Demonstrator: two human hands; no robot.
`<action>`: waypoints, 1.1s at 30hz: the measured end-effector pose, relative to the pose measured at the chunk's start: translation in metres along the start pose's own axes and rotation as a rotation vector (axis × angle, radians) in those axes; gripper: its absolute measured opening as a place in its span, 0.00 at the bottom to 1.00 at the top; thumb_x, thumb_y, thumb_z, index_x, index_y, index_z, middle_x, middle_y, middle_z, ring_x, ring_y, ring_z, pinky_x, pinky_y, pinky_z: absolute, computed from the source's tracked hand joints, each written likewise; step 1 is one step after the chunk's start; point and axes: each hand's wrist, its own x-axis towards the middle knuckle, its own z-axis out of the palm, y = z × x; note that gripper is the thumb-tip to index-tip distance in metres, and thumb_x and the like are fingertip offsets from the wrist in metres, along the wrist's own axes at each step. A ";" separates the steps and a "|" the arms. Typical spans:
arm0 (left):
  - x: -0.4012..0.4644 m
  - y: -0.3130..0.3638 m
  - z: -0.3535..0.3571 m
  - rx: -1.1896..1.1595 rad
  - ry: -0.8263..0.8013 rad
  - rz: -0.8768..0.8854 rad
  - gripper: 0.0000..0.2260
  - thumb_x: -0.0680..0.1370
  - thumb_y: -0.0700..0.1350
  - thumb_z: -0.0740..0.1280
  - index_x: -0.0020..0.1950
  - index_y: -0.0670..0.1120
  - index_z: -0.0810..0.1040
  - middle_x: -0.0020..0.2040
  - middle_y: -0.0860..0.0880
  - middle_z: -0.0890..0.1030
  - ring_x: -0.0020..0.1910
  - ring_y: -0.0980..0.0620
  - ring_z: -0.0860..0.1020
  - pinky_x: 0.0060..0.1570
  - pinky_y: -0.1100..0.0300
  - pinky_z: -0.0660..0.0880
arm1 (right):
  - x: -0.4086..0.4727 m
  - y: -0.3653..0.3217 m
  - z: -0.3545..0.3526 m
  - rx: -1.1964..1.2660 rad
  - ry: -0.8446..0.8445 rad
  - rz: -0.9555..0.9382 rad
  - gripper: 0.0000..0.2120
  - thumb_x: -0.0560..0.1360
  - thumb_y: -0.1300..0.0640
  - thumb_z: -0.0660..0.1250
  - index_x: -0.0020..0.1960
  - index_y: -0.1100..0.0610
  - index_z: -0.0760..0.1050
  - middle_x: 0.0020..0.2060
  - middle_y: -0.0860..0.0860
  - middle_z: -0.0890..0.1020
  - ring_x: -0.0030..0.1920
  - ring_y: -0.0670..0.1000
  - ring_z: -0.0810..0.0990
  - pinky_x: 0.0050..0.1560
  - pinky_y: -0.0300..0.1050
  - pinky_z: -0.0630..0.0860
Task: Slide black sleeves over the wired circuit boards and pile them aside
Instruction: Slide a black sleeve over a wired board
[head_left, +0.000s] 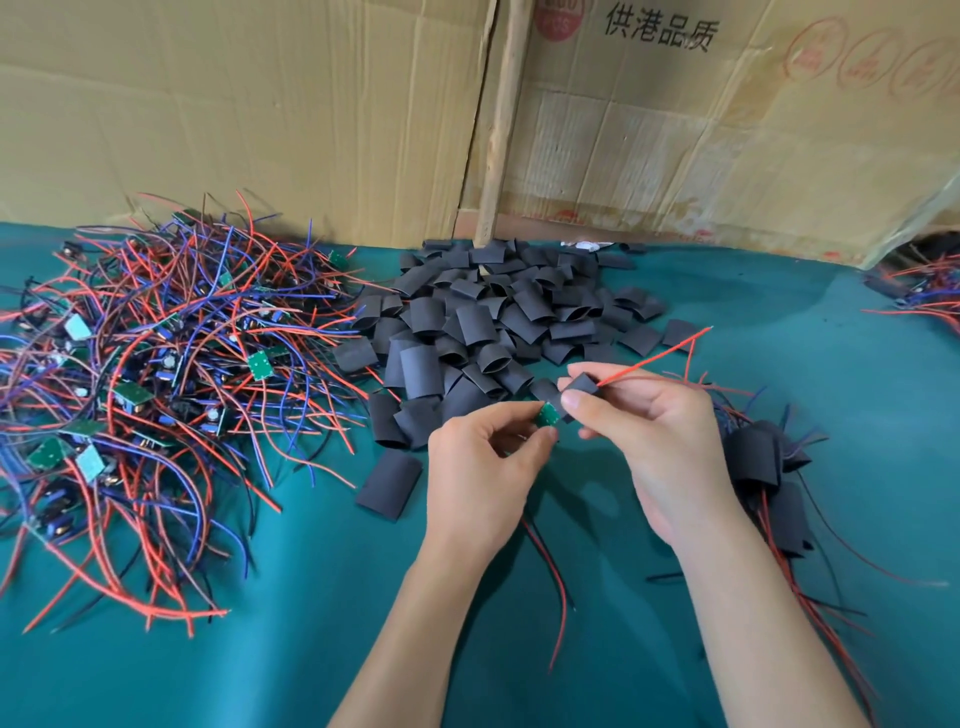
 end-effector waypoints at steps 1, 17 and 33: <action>0.000 0.000 0.000 0.006 -0.007 0.000 0.07 0.74 0.42 0.77 0.52 0.49 0.88 0.38 0.55 0.86 0.37 0.54 0.83 0.43 0.60 0.81 | 0.000 -0.001 -0.001 -0.005 -0.019 -0.008 0.06 0.71 0.62 0.77 0.48 0.57 0.87 0.46 0.53 0.88 0.43 0.48 0.83 0.43 0.39 0.78; 0.003 -0.002 -0.005 -0.177 -0.090 0.044 0.06 0.76 0.38 0.75 0.51 0.47 0.85 0.44 0.50 0.87 0.44 0.48 0.85 0.49 0.52 0.82 | -0.003 -0.005 0.002 0.119 -0.110 0.122 0.15 0.72 0.65 0.76 0.57 0.55 0.86 0.47 0.61 0.87 0.47 0.53 0.86 0.48 0.41 0.80; 0.004 0.004 -0.007 -0.530 -0.090 -0.086 0.04 0.71 0.43 0.76 0.43 0.50 0.83 0.42 0.48 0.81 0.38 0.54 0.76 0.36 0.65 0.71 | -0.010 -0.008 0.023 0.424 -0.138 0.265 0.22 0.71 0.58 0.74 0.64 0.59 0.80 0.56 0.63 0.85 0.54 0.58 0.85 0.52 0.45 0.83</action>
